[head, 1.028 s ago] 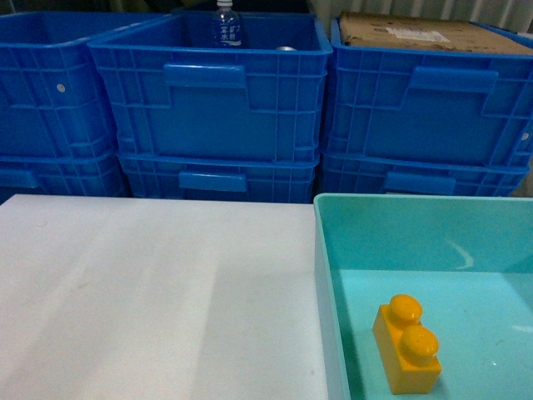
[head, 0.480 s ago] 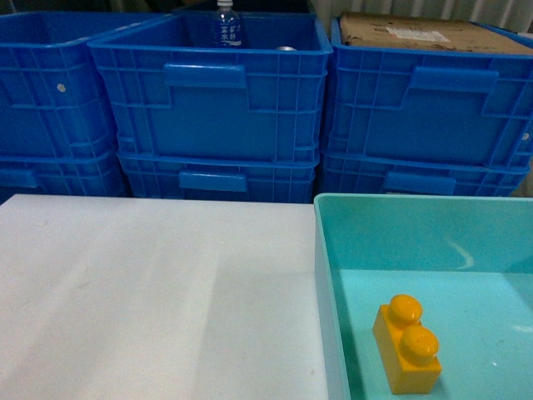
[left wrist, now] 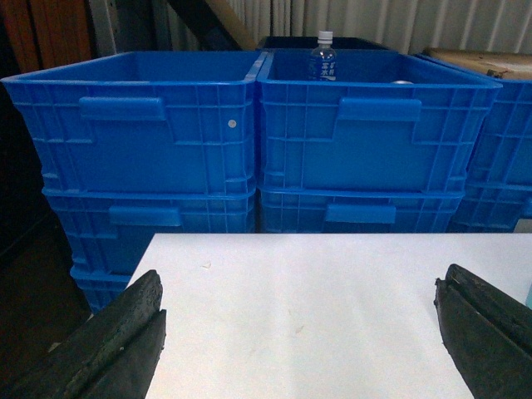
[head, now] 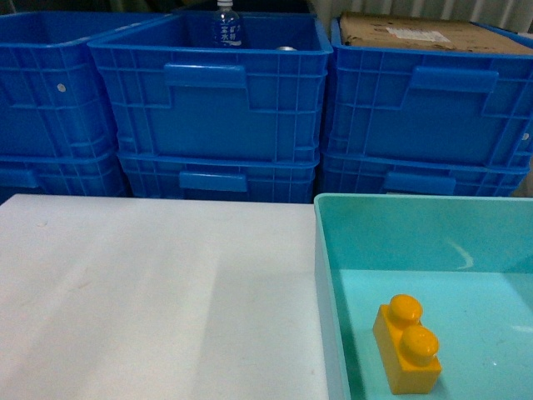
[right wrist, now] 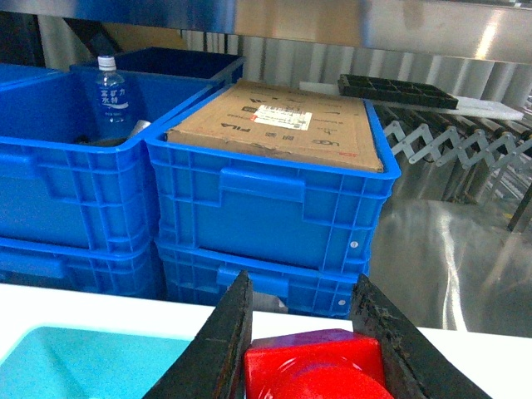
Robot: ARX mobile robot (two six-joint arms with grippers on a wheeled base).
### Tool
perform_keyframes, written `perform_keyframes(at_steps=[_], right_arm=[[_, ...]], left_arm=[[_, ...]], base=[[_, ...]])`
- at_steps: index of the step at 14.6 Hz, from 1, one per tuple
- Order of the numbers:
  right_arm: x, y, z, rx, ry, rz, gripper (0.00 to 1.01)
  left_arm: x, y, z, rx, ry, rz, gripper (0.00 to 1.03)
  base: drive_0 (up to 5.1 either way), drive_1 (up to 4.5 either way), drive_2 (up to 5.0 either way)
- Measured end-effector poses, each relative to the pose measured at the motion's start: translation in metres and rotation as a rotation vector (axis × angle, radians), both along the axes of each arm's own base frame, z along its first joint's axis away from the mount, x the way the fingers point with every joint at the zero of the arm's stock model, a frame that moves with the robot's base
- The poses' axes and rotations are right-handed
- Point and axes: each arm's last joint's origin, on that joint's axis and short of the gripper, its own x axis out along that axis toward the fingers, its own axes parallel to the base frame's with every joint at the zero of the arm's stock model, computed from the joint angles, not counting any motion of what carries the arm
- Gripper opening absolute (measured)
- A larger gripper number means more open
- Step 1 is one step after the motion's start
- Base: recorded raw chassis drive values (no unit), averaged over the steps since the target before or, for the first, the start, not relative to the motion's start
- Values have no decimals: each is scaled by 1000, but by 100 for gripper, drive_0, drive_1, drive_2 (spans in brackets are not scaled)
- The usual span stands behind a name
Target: Pick red block from blue box to shelf
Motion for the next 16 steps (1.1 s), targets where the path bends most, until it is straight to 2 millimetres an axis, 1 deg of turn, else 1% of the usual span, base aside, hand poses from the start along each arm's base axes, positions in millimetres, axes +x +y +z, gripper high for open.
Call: perform_keyframes(at_steps=[3,16], right_arm=[[0,0,0,0,0,0,29],[0,0,0,0,1,-3,29]], left_arm=[[0,0,0,0,0,0,98],[0,0,0,0,0,1,98]], base=[[-41,-41,-41],[-171,-171,-171]])
